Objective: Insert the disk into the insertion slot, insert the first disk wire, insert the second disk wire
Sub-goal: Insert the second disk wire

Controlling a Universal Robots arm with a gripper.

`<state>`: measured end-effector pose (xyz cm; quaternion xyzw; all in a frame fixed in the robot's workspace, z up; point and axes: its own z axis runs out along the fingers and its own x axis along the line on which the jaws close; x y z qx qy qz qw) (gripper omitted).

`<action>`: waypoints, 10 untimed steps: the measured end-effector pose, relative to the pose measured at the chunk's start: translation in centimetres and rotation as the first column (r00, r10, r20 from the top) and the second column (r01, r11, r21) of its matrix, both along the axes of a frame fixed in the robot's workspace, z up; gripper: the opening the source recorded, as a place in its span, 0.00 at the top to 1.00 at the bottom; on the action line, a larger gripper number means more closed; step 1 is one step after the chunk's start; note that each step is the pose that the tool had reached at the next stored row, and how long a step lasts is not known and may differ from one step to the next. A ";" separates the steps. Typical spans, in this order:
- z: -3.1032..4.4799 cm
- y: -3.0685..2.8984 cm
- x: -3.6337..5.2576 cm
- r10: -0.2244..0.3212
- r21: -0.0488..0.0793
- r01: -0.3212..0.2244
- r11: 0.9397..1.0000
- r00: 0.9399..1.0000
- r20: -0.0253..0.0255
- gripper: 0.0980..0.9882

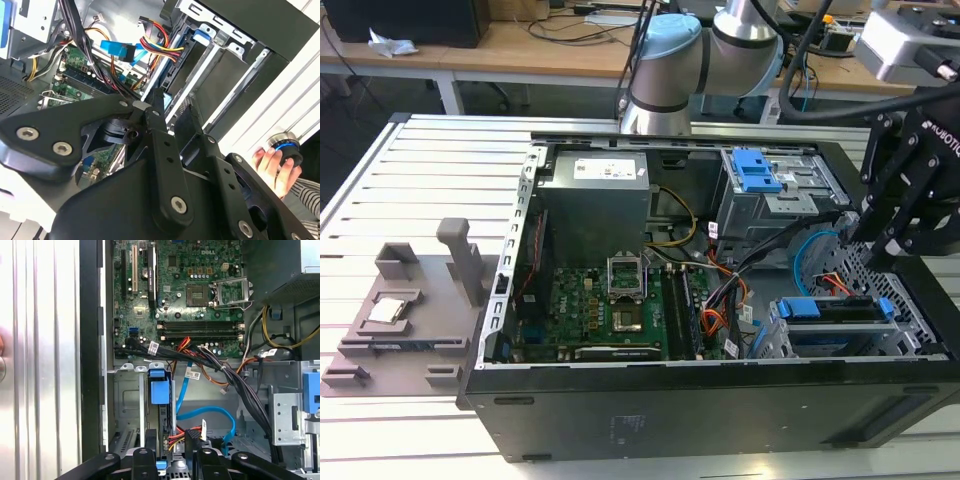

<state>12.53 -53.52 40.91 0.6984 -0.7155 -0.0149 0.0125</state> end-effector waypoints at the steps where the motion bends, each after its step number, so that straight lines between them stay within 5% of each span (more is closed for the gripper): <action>1: 0.19 0.00 0.00 0.000 0.000 0.000 1.000 1.000 0.000 0.70; 8: 1.29 0.00 0.00 0.000 0.000 0.000 1.000 1.000 0.000 0.70; 10: 1.31 0.43 0.00 0.000 0.000 0.000 1.000 1.000 0.000 0.70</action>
